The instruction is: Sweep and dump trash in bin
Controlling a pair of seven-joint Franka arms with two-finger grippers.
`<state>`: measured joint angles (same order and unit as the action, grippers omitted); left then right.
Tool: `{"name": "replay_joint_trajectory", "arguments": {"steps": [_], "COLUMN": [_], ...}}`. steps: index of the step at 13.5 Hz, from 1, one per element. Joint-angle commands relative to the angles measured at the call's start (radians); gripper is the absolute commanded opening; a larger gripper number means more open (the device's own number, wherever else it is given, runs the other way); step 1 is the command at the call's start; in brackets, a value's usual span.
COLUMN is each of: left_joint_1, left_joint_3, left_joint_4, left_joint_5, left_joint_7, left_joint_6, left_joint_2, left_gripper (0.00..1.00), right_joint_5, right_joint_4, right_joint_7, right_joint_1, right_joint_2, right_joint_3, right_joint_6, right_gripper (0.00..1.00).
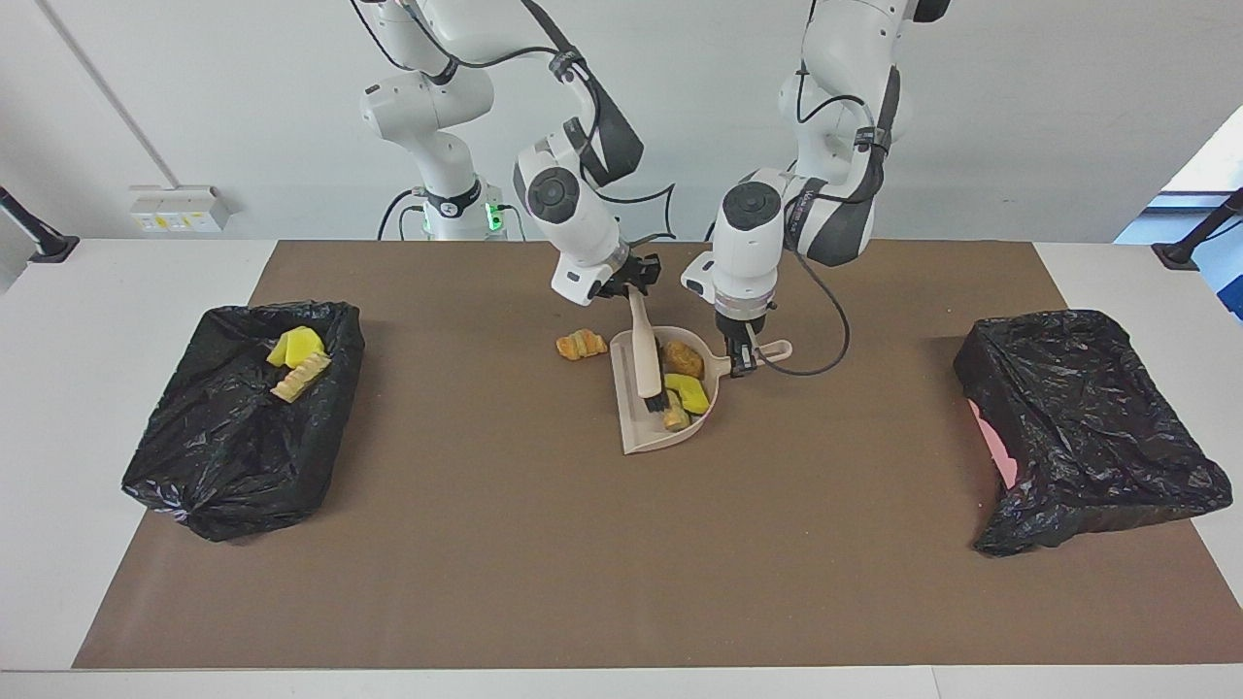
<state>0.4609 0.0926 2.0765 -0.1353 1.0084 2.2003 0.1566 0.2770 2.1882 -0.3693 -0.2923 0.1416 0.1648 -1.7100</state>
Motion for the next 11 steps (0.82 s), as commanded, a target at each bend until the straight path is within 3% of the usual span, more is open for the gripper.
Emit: {"name": "replay_joint_trajectory", "arguments": {"steps": [1, 3, 7, 9, 11], "left_joint_1": [0.001, 0.008, 0.05, 0.047, 0.041], "left_joint_3": [0.001, 0.001, -0.001, 0.001, 0.003], "left_joint_4": [0.066, 0.106, 0.139, 0.142, 0.146], "left_joint_5": [-0.015, -0.017, -0.084, -0.086, -0.086], "left_joint_7": [0.038, 0.036, -0.02, -0.073, -0.074], "left_joint_6": [0.01, 0.01, 0.01, -0.001, 0.001], "left_joint_2": [-0.045, -0.072, -0.098, -0.1, -0.101], "left_gripper": [0.0, 0.0, 0.0, 0.0, 0.0], "right_joint_5": [-0.064, -0.065, -0.038, 0.075, 0.251], "right_joint_4": [0.247, 0.294, 0.292, 0.271, 0.202], "right_joint_7": [-0.031, -0.045, -0.068, -0.011, 0.058], "right_joint_1": [-0.001, -0.027, -0.126, -0.14, -0.192], "right_joint_2": [0.168, 0.147, -0.028, -0.097, -0.134], "right_joint_3": [0.019, 0.022, 0.022, 0.024, 0.022], "right_joint_6": [-0.06, -0.13, -0.356, -0.472, -0.493], "right_gripper": [0.0, 0.0, 0.0, 0.0, 0.0]}}
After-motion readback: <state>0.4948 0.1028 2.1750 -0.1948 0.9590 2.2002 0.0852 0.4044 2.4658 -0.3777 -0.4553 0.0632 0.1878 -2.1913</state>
